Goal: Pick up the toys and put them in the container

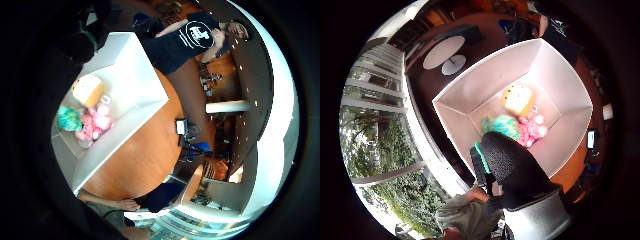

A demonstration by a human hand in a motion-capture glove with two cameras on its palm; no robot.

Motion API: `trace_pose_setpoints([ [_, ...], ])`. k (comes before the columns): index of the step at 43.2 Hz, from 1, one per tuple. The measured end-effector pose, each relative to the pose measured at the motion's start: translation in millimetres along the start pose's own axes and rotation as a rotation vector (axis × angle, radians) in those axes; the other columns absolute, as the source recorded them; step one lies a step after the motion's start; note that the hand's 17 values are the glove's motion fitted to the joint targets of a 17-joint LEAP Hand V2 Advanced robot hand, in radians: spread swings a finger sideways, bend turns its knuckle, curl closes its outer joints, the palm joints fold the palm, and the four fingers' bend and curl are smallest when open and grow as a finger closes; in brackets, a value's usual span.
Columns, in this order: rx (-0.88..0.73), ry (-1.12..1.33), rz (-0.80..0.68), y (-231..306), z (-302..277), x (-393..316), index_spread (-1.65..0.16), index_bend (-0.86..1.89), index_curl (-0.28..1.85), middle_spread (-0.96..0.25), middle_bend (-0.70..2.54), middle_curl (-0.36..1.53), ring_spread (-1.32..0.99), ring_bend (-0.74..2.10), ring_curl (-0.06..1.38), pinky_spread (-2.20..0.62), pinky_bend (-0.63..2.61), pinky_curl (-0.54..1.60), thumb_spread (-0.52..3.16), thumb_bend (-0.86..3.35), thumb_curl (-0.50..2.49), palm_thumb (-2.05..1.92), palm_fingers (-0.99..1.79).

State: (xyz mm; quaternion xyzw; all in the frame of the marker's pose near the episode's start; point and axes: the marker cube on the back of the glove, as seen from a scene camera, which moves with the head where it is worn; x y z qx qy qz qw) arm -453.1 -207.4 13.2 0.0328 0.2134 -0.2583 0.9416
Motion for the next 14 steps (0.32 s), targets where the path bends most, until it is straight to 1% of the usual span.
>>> trace_pose_setpoints([
  [1,0.002,0.004,-0.006,4,2,5,-0.26,0.09,0.55,-0.29,0.45,0.84,-0.34,1.03,0.46,-0.23,1.17,0.44,1.22,-0.05,0.45,-0.04,-0.15],
  [2,0.020,-0.052,-0.016,7,0,2,-0.26,0.09,0.54,-0.28,0.45,0.84,-0.34,1.03,0.45,-0.22,1.16,0.44,1.22,-0.05,0.44,-0.05,-0.13],
  [4,0.074,-0.233,-0.031,9,-8,-10,-0.25,0.10,0.52,-0.27,0.42,0.82,-0.34,1.00,0.45,-0.21,1.15,0.43,1.22,-0.05,0.42,-0.05,-0.12],
  [6,0.116,-0.347,-0.044,10,-16,-19,-0.25,0.11,0.50,-0.26,0.41,0.80,-0.33,0.99,0.44,-0.21,1.13,0.42,1.22,-0.05,0.40,-0.06,-0.10],
  [11,0.123,-0.255,0.014,6,-15,-27,-0.25,0.11,0.46,-0.24,0.37,0.77,-0.33,0.97,0.43,-0.20,1.10,0.40,1.25,-0.06,0.36,-0.09,-0.08],
  [14,0.120,-0.261,0.037,7,-16,-29,-0.25,0.12,0.45,-0.22,0.36,0.75,-0.33,0.96,0.43,-0.19,1.09,0.39,1.27,-0.06,0.33,-0.09,-0.06],
])
